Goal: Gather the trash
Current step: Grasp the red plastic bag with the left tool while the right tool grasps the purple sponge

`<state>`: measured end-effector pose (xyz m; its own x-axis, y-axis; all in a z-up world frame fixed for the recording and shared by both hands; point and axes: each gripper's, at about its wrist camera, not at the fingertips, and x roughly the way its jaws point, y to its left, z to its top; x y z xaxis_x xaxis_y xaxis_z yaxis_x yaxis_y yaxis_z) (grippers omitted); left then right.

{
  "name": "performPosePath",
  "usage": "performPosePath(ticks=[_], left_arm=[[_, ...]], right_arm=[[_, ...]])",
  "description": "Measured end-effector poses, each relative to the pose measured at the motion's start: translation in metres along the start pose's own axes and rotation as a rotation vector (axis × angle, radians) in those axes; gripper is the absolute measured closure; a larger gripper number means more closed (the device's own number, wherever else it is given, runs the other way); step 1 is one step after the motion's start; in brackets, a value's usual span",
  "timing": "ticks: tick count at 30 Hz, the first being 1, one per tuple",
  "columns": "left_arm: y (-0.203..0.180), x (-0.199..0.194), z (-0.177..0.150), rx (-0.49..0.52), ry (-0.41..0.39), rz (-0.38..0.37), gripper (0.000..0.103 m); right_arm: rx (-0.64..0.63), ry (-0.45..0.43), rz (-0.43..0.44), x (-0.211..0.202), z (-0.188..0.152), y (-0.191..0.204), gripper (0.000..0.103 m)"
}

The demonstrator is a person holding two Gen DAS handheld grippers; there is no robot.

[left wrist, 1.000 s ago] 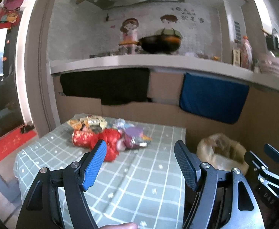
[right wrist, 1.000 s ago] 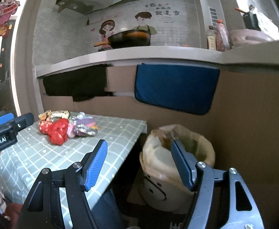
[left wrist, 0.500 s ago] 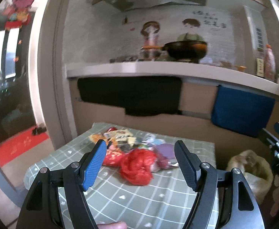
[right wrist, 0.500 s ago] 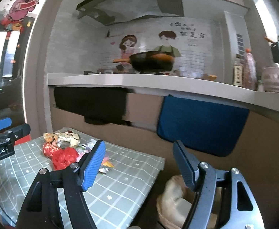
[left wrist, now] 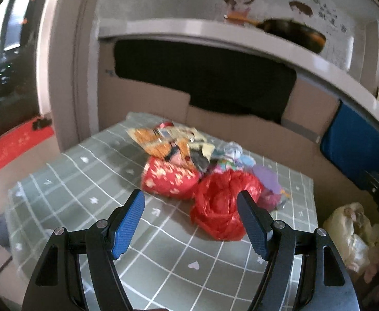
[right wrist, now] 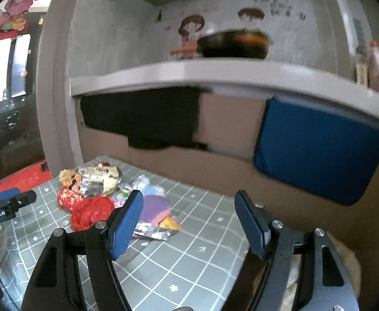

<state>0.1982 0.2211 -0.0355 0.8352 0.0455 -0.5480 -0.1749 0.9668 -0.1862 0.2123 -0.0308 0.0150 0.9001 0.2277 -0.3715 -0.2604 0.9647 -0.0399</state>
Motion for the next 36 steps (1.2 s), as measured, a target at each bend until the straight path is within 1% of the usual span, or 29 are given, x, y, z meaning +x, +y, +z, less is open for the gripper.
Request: performPosePath(ticks=[3, 4, 5, 7, 9, 11, 14, 17, 19, 23, 24, 25, 28, 30, 32, 34, 36], left_arm=[[-0.012, 0.026, -0.006, 0.028, 0.047, -0.05, 0.03], [-0.018, 0.04, -0.008, 0.037, 0.072, -0.07, 0.031], [-0.022, 0.048, -0.008, 0.037, 0.085, -0.081, 0.035], [-0.032, 0.07, -0.006, 0.036, 0.118, -0.105, 0.039], [-0.04, 0.088, -0.005, 0.029, 0.15, -0.127, 0.041], [-0.045, 0.102, -0.004, 0.022, 0.168, -0.128, 0.043], [-0.045, 0.111, -0.003, -0.006, 0.167, -0.121, 0.043], [-0.04, 0.117, -0.003, -0.062, 0.18, -0.109, 0.043], [-0.034, 0.117, -0.006, -0.104, 0.182, -0.119, 0.042], [-0.028, 0.113, -0.01, -0.131, 0.178, -0.135, 0.044], [-0.027, 0.111, -0.01, -0.132, 0.177, -0.14, 0.046], [-0.026, 0.108, -0.01, -0.131, 0.176, -0.146, 0.051], [-0.022, 0.09, -0.009, -0.128, 0.166, -0.138, 0.055], [-0.017, 0.078, -0.006, -0.129, 0.154, -0.129, 0.056], [-0.013, 0.068, -0.004, -0.135, 0.146, -0.138, 0.056], [-0.008, 0.059, -0.002, -0.128, 0.139, -0.162, 0.056], [-0.003, 0.051, 0.0, -0.117, 0.118, -0.16, 0.056]], right_arm=[[-0.007, 0.044, 0.001, 0.02, -0.01, 0.001, 0.032], [-0.005, 0.056, 0.003, 0.025, -0.013, 0.0, 0.032], [-0.001, 0.069, 0.006, 0.031, -0.017, -0.001, 0.032], [0.005, 0.091, 0.006, 0.039, -0.022, -0.005, 0.032], [0.009, 0.11, 0.0, 0.046, -0.028, -0.009, 0.032], [0.01, 0.125, -0.003, 0.052, -0.032, -0.013, 0.032], [0.013, 0.141, -0.01, 0.06, -0.036, -0.02, 0.032], [0.031, 0.153, -0.009, 0.066, -0.039, -0.026, 0.032], [0.042, 0.165, 0.002, 0.071, -0.041, -0.027, 0.032], [0.023, 0.181, 0.024, 0.08, -0.043, -0.019, 0.032], [0.013, 0.183, 0.031, 0.082, -0.041, -0.015, 0.032], [0.005, 0.186, 0.042, 0.084, -0.04, -0.012, 0.032], [-0.007, 0.199, 0.102, 0.09, -0.032, 0.001, 0.032], [-0.018, 0.204, 0.131, 0.097, -0.025, 0.011, 0.032], [-0.04, 0.214, 0.14, 0.107, -0.019, 0.023, 0.032], [-0.04, 0.244, 0.136, 0.121, -0.016, 0.035, 0.032], [-0.02, 0.275, 0.14, 0.137, -0.016, 0.045, 0.032]])
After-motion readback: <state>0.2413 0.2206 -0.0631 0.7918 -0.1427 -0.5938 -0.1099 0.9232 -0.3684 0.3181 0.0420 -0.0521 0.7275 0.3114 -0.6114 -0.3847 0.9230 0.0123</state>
